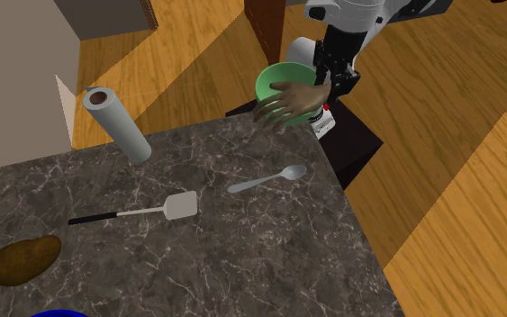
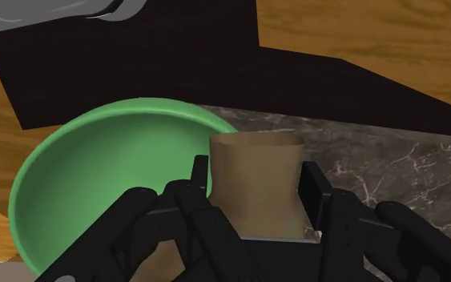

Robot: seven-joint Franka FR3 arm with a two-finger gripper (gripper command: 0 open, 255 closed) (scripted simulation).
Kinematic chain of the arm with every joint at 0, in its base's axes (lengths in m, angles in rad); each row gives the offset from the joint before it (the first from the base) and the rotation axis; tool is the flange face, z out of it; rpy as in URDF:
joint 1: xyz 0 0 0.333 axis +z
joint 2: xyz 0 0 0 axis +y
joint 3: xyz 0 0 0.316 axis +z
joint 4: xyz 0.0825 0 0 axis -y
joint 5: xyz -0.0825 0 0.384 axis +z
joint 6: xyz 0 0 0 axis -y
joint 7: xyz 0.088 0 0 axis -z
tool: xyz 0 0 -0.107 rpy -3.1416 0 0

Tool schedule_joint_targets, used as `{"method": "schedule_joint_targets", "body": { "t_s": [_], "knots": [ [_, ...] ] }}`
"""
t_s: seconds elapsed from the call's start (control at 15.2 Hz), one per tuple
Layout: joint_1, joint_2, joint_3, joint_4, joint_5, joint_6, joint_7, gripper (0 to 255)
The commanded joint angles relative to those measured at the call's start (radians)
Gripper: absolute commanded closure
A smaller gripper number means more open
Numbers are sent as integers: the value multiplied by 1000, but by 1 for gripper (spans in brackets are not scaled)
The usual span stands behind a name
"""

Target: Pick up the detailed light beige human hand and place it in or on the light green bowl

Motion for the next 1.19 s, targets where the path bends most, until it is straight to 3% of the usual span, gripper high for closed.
{"method": "schedule_joint_targets", "body": {
  "t_s": [0.0, 0.33, 0.4, 0.73, 0.99, 1.12],
  "knots": [
    [1, -7, 1, -16, 0, 4, -1, 255],
    [0, -7, 1, -16, 0, 4, -2, 255],
    [1, -9, 0, -15, 0, 1, -1, 0],
    [0, -7, 1, -16, 0, 4, -2, 0],
    [-13, 63, -29, 144, -29, -86, 7, 0],
    [-13, 63, -29, 144, -29, -86, 7, 0]
  ]
}}
